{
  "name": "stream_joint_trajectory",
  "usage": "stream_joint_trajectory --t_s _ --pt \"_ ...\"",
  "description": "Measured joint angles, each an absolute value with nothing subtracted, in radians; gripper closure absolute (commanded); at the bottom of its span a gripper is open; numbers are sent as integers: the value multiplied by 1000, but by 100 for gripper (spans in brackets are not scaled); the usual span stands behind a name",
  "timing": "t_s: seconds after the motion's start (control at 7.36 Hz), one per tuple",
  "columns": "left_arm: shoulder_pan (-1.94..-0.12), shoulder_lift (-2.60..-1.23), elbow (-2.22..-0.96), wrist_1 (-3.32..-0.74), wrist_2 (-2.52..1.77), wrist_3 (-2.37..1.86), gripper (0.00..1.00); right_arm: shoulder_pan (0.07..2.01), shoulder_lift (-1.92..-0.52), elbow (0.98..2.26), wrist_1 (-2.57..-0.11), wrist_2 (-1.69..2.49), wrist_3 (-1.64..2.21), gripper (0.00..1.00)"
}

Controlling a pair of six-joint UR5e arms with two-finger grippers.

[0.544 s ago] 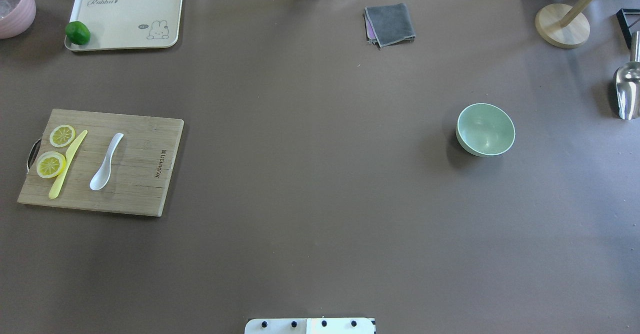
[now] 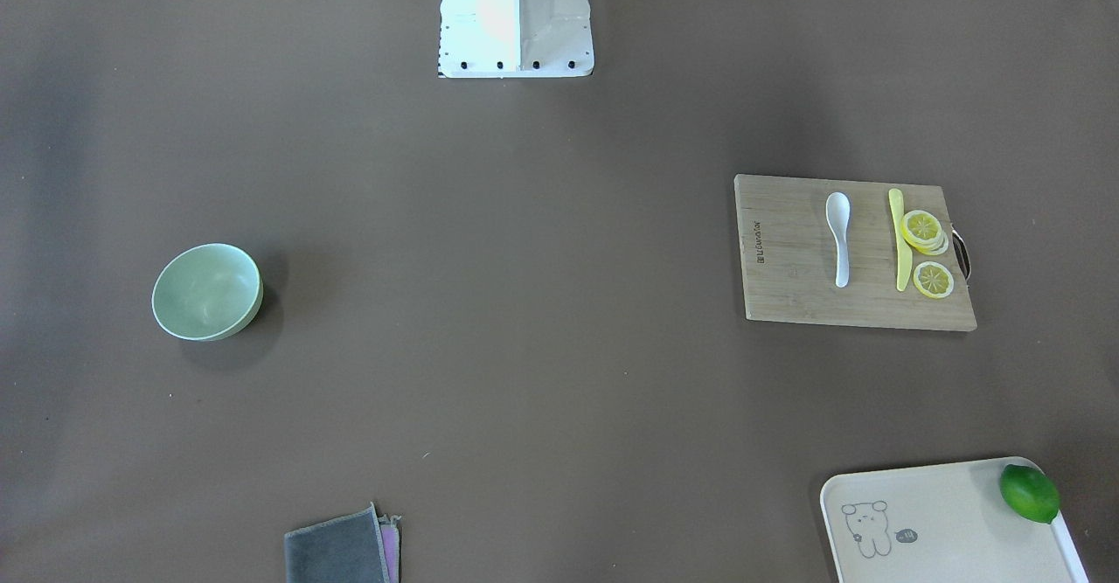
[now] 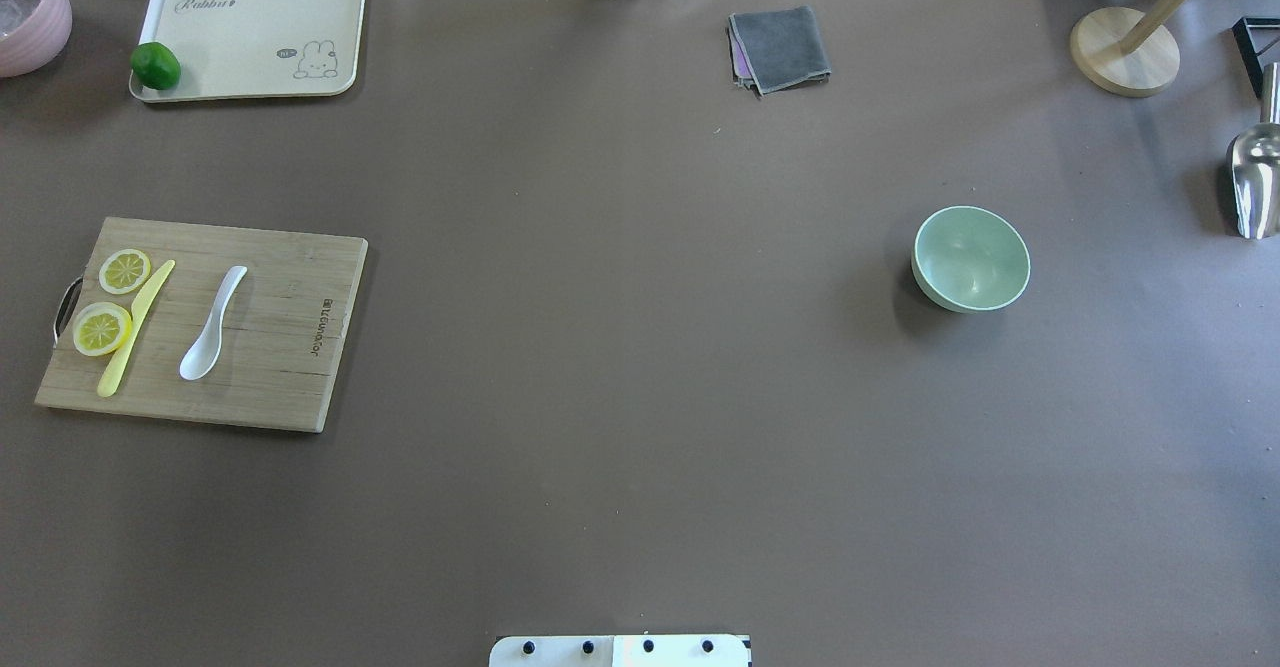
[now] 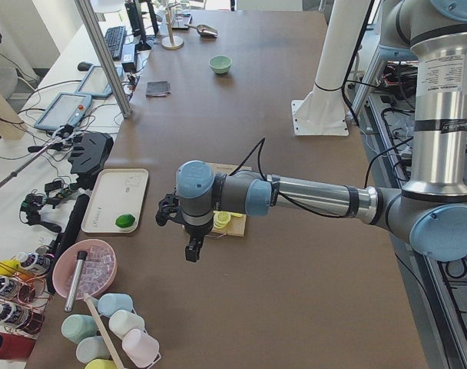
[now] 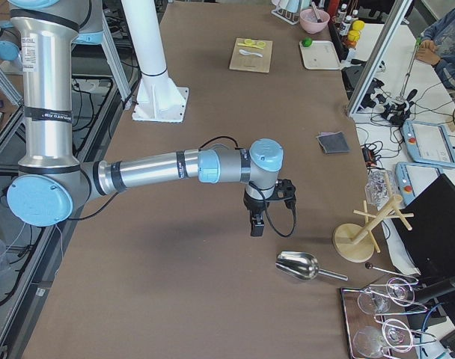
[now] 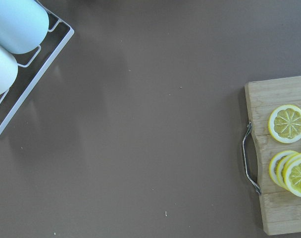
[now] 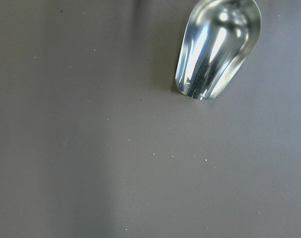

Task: Place spoon in bowl

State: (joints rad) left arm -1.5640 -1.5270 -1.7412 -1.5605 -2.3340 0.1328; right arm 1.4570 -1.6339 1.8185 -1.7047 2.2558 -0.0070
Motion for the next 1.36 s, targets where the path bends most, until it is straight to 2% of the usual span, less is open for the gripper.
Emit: stream_joint_trajectory --t_s 1.36 --pt "-1561 -1529 -1727 -1598 -2318 131 2 1460 -1673 1876 -1698 2250 -5 0"
